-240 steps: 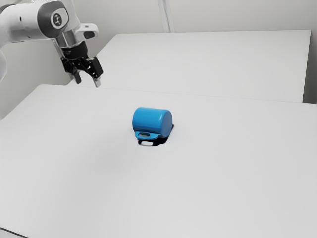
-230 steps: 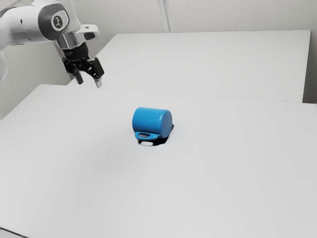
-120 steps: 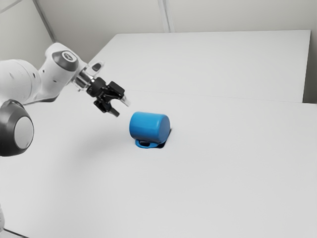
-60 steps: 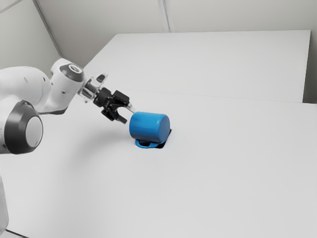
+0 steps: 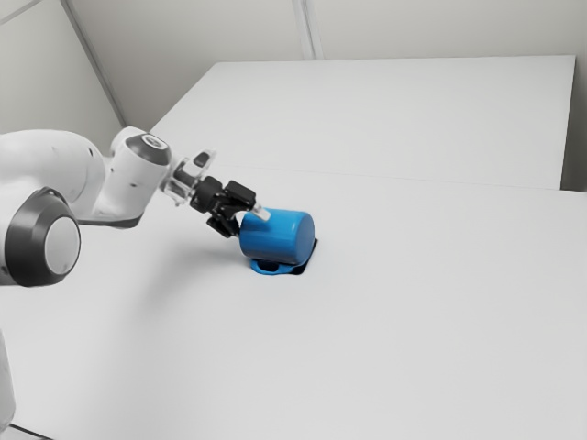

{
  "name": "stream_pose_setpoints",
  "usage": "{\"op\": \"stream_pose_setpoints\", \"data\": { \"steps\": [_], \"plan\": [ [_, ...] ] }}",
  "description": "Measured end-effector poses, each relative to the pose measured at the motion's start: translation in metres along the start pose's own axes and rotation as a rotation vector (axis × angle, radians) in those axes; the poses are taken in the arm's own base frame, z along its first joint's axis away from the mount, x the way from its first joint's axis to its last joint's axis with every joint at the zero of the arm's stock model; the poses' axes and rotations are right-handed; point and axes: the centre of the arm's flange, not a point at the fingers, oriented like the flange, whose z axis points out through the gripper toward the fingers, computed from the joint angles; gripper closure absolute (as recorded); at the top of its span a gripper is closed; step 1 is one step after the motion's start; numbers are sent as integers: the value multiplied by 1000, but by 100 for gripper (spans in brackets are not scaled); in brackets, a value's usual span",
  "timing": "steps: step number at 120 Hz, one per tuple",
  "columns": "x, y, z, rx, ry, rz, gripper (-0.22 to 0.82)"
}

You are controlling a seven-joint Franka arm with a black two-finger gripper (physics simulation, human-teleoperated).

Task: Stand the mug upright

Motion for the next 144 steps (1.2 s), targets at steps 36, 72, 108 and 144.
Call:
{"op": "stream_pose_setpoints", "data": {
  "steps": [36, 72, 108, 144],
  "plan": [
    [7, 24, 1, -7, 20, 53, 48],
    [19, 45, 0, -1, 29, 105, 70],
    [24, 63, -11, 17, 40, 136, 73],
    [-20, 145, -10, 449, -149, 340, 73]
  ]
}}
